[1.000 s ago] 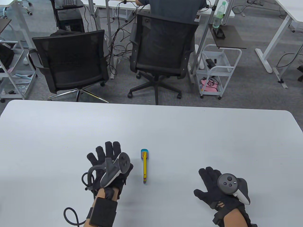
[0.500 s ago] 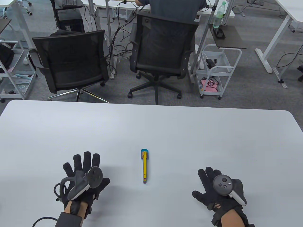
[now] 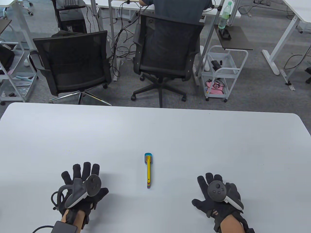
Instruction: Nest measuring spoons
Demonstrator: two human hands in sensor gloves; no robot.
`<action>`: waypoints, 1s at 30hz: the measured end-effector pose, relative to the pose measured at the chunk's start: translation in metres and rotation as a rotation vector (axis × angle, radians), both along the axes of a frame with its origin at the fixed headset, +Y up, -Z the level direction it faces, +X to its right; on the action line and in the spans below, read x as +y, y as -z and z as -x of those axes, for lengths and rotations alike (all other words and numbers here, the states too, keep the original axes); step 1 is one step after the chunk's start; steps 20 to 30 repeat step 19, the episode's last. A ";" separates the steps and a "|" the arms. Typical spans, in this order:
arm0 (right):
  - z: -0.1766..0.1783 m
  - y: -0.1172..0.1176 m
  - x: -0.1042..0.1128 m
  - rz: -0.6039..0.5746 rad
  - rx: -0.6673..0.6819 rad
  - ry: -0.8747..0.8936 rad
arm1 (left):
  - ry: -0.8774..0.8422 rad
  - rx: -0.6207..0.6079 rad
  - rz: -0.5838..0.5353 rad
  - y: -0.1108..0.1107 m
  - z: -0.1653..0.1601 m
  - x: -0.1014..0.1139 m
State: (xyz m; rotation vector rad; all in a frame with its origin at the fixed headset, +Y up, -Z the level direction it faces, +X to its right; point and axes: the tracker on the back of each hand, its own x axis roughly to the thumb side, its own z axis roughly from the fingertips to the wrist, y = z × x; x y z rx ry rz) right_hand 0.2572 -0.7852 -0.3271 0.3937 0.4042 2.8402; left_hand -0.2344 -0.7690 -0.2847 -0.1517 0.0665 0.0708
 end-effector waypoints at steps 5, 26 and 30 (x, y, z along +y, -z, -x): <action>-0.001 0.000 0.000 -0.005 -0.010 -0.004 | -0.008 -0.018 0.000 0.001 -0.002 0.003; 0.000 0.000 0.001 -0.022 0.003 0.009 | -0.009 -0.018 0.019 -0.001 -0.002 -0.001; 0.000 0.000 0.001 -0.022 0.003 0.009 | -0.009 -0.018 0.019 -0.001 -0.002 -0.001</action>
